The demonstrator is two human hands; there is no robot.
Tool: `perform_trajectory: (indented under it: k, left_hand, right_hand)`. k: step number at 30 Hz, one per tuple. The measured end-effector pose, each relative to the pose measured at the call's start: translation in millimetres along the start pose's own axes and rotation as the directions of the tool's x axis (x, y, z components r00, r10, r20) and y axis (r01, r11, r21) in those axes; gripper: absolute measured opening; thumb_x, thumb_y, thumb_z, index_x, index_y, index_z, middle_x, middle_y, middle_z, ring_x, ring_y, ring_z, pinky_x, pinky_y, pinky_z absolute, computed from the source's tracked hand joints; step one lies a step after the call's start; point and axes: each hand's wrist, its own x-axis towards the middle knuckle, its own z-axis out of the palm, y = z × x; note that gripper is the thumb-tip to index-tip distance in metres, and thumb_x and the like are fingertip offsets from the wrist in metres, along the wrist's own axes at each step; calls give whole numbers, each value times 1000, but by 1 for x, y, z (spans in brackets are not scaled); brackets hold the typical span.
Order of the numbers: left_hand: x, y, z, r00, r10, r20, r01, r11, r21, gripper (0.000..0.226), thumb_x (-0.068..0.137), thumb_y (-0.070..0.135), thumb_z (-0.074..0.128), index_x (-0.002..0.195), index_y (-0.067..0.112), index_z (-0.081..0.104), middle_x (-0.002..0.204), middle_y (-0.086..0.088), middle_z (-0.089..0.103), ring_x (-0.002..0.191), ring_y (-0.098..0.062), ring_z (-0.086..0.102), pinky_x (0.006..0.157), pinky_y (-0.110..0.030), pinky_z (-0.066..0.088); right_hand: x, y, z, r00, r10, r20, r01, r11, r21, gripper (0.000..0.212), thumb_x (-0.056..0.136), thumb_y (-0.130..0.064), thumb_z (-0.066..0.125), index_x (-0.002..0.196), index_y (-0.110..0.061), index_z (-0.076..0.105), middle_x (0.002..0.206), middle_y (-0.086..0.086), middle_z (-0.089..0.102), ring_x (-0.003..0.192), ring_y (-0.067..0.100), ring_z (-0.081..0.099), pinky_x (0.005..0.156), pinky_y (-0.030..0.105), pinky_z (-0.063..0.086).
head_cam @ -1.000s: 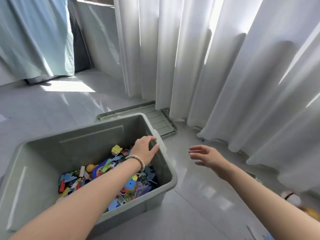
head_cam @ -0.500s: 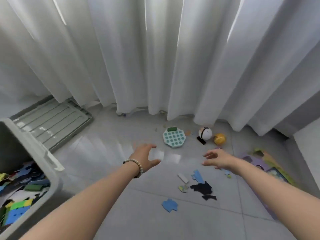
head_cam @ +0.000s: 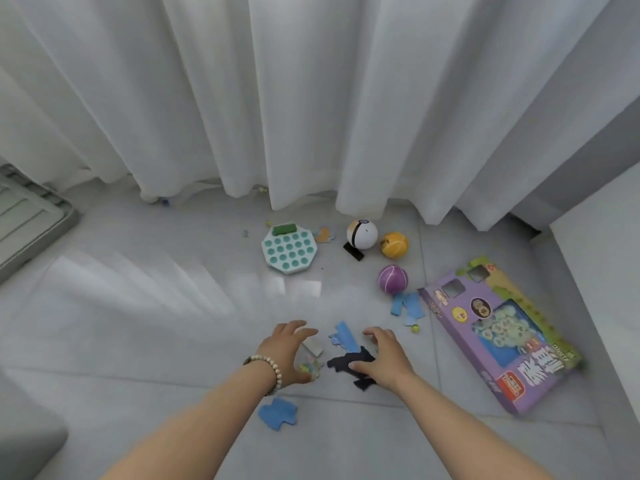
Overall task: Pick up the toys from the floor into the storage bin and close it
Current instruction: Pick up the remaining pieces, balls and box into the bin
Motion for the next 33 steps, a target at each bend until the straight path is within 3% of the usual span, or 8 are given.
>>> perform_trajectory:
  k: [5, 11, 16, 19, 21, 24, 27, 33]
  left_hand:
    - [7, -5, 15, 1000, 16, 4, -17, 997, 71, 78, 74, 39, 72, 140, 33, 30, 146, 6, 23, 132, -17, 28, 104, -31, 37]
    - [11, -8, 24, 996, -16, -85, 20, 998, 56, 61, 76, 41, 70, 128, 30, 40, 131, 5, 36, 118, -16, 38, 93, -27, 38]
    - [13, -5, 28, 994, -39, -103, 41, 999, 21, 54, 75, 40, 71, 119, 24, 43, 124, 4, 39, 112, -16, 41, 86, -27, 39]
    - [13, -3, 30, 992, -53, -115, 53, 999, -5, 50, 76, 38, 71, 114, 20, 43, 118, 4, 45, 107, -16, 43, 78, -25, 38]
    - [13, -2, 31, 991, -64, -116, 62, 998, -19, 48, 77, 38, 70, 112, 20, 43, 115, 4, 48, 106, -16, 44, 74, -24, 35]
    - [12, -3, 31, 990, -96, -103, 90, 994, -64, 46, 79, 38, 67, 114, 21, 43, 111, 5, 49, 102, -16, 46, 75, -24, 38]
    - [10, -5, 34, 989, -128, -71, 115, 980, -165, 35, 82, 35, 64, 110, 24, 46, 98, 5, 46, 86, -12, 46, 76, -23, 42]
    - [9, -5, 35, 987, -124, -98, 100, 969, -225, 32, 81, 29, 67, 108, 19, 53, 99, 9, 41, 81, -13, 48, 73, -20, 41]
  right_hand:
    - [7, 2, 19, 997, -42, -70, 34, 993, -116, 73, 63, -29, 78, 126, -25, 42, 122, -4, 38, 116, 15, 40, 96, 28, 41]
    - [13, 1, 30, 982, 16, -187, 2, 995, 96, 40, 66, -24, 79, 95, -22, 51, 101, -6, 44, 99, 12, 44, 83, 23, 41]
    - [15, -1, 34, 972, 51, -229, -6, 981, 193, 30, 68, -17, 78, 81, -23, 51, 92, -7, 46, 94, 15, 48, 75, 23, 40]
    - [14, -5, 36, 969, 99, -224, -36, 962, 270, 28, 69, -12, 74, 73, -20, 46, 76, -6, 50, 72, 16, 49, 63, 32, 48]
    - [14, -7, 38, 971, 108, -213, -44, 957, 287, 27, 72, -10, 72, 74, -17, 46, 69, -7, 50, 65, 17, 47, 59, 30, 46]
    - [16, -9, 36, 972, 112, -208, -44, 951, 307, 24, 75, -10, 71, 85, -15, 49, 73, -7, 52, 70, 16, 50, 59, 24, 39]
    - [16, -8, 34, 980, 110, -165, -39, 922, 386, 21, 79, -9, 68, 92, -18, 54, 81, -7, 58, 71, 8, 54, 58, 16, 38]
    - [14, -3, 32, 985, 107, -137, -43, 914, 403, 8, 83, -11, 66, 88, -17, 63, 86, -2, 63, 74, 12, 56, 58, 14, 40]
